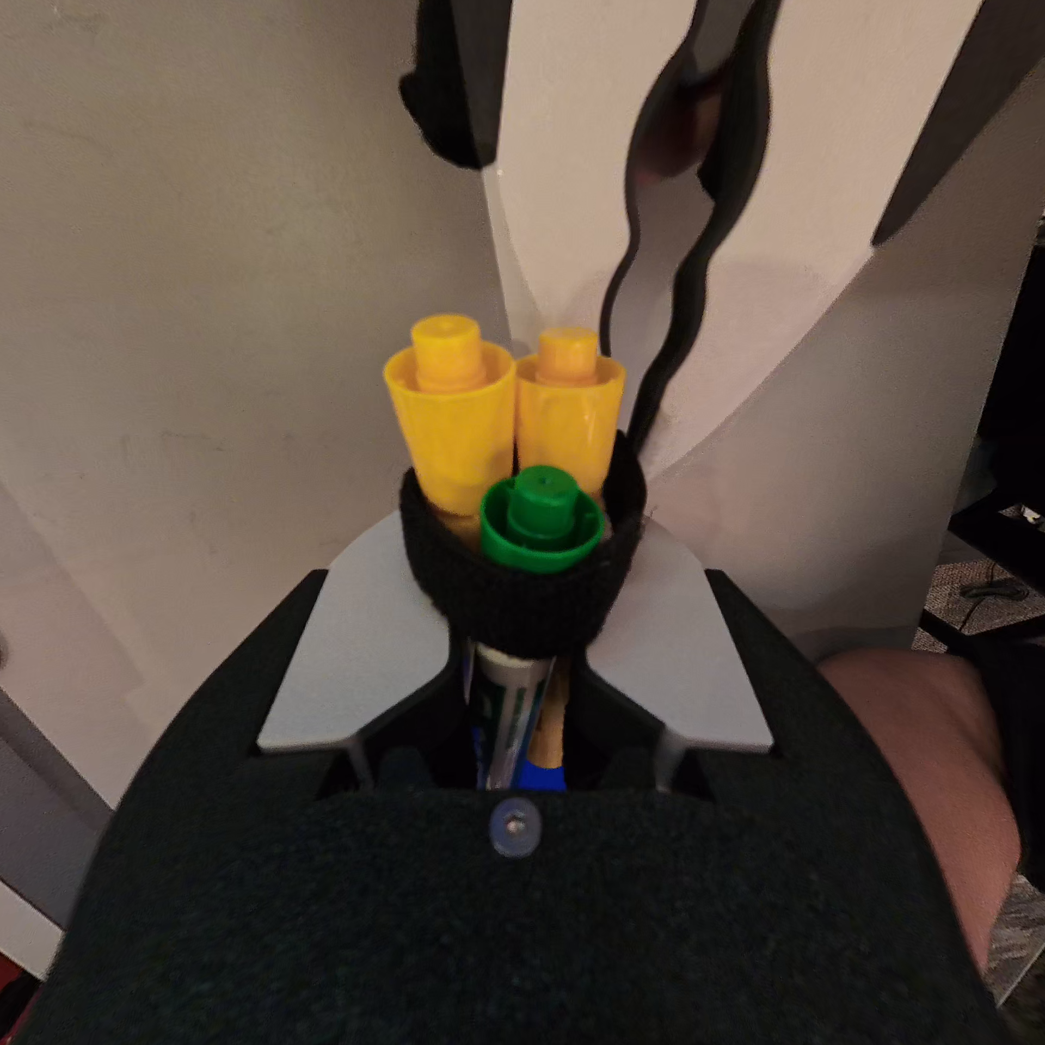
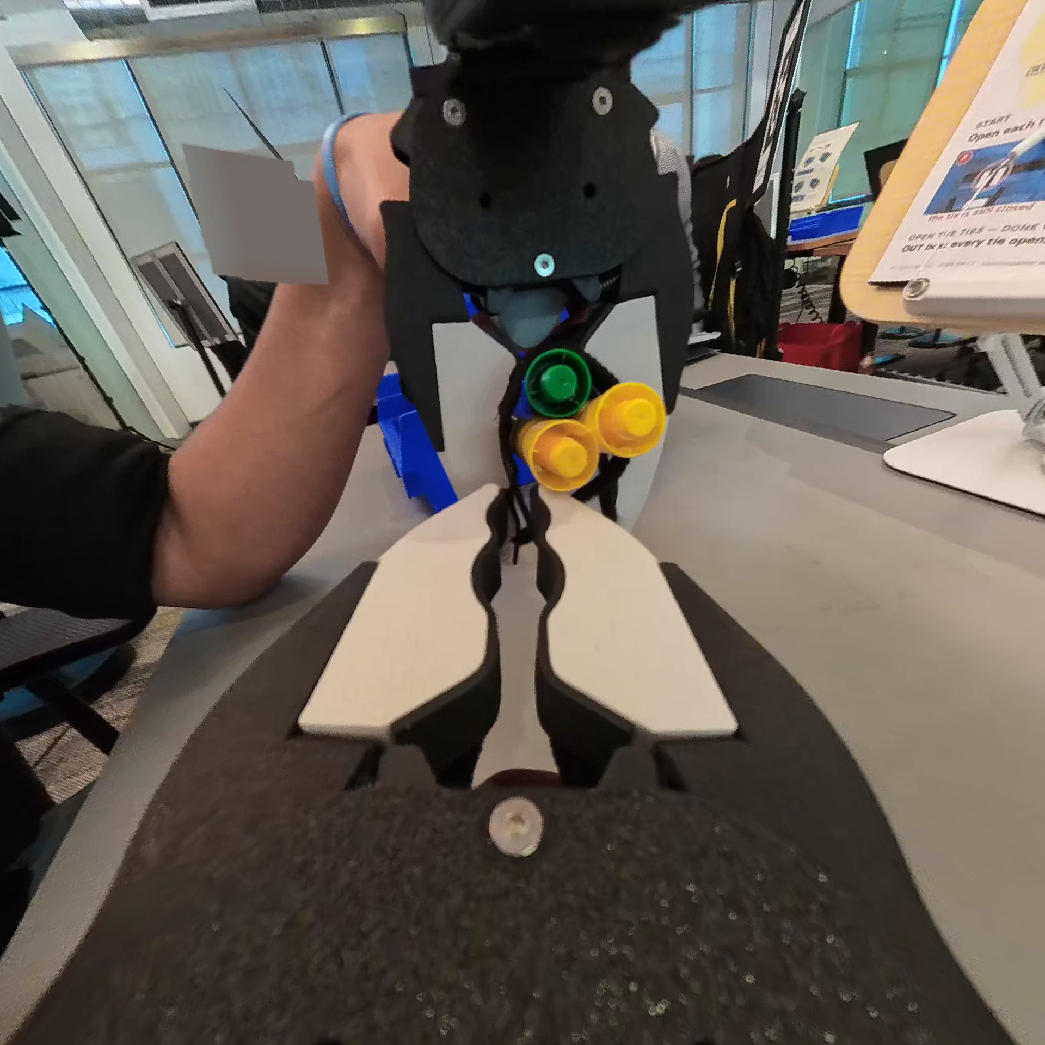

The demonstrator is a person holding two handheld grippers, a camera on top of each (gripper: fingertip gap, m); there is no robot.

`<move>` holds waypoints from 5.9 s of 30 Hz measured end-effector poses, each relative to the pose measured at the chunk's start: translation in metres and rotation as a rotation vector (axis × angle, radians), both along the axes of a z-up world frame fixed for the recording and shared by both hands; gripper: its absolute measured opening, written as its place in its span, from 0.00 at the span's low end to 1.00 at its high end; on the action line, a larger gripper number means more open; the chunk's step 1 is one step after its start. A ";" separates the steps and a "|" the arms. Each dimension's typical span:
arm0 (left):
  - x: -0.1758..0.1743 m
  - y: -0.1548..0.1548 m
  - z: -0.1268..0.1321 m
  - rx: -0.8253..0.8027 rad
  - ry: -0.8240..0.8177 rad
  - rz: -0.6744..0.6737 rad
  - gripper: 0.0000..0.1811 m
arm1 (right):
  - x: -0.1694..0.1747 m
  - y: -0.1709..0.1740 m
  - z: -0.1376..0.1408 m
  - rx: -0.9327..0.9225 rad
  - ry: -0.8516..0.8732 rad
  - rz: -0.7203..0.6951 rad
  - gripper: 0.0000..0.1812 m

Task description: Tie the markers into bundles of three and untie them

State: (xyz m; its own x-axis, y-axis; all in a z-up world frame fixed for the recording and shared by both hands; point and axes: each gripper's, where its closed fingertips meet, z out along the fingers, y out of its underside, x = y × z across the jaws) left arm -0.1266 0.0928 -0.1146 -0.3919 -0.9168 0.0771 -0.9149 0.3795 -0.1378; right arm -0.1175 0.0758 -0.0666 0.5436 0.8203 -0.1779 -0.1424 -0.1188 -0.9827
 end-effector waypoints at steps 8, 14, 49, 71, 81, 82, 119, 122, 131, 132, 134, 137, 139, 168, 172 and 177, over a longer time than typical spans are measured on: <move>-0.006 0.005 -0.005 0.022 0.044 0.028 0.22 | 0.003 0.004 -0.010 -0.102 0.062 0.034 0.01; -0.014 0.011 -0.014 0.086 0.138 0.066 0.23 | -0.007 0.003 -0.018 -0.236 0.189 0.127 0.02; -0.003 -0.005 -0.029 0.095 0.202 -0.012 0.23 | 0.026 0.001 0.000 0.073 -0.297 -0.021 0.05; -0.004 -0.006 -0.028 0.082 0.193 -0.018 0.22 | 0.029 -0.005 0.000 0.122 -0.375 0.000 0.12; -0.005 -0.006 -0.028 0.075 0.196 -0.012 0.22 | 0.036 -0.003 -0.001 0.102 -0.366 -0.003 0.15; -0.006 -0.006 -0.028 0.077 0.197 -0.012 0.22 | 0.035 -0.004 0.000 0.110 -0.345 0.009 0.17; -0.006 -0.006 -0.028 0.080 0.202 -0.005 0.23 | 0.020 0.002 -0.025 -0.099 -0.120 0.083 0.34; -0.007 -0.003 -0.028 0.079 0.204 0.005 0.22 | 0.020 -0.001 -0.029 -0.114 -0.130 0.113 0.30; -0.004 -0.007 -0.026 0.076 0.192 -0.011 0.23 | 0.015 0.011 -0.035 -0.175 -0.068 0.079 0.28; -0.004 -0.007 -0.026 0.075 0.189 -0.012 0.23 | 0.014 0.011 -0.034 -0.177 -0.063 0.077 0.29; -0.003 -0.007 -0.026 0.075 0.188 -0.012 0.23 | 0.013 0.011 -0.034 -0.186 -0.045 0.080 0.31; -0.003 -0.007 -0.026 0.074 0.183 -0.013 0.23 | 0.008 0.008 -0.032 -0.217 -0.012 0.104 0.35; -0.004 -0.006 -0.025 0.072 0.180 -0.005 0.23 | 0.006 0.002 -0.032 -0.253 0.015 0.131 0.36; -0.008 0.001 -0.024 0.042 0.168 0.026 0.23 | 0.000 -0.008 -0.034 -0.164 -0.079 -0.235 0.21; -0.007 -0.002 -0.023 0.037 0.167 0.016 0.23 | -0.005 -0.011 -0.033 -0.164 -0.068 -0.225 0.17; -0.006 -0.004 -0.023 0.036 0.164 0.008 0.23 | -0.005 -0.009 -0.032 -0.178 -0.028 -0.235 0.16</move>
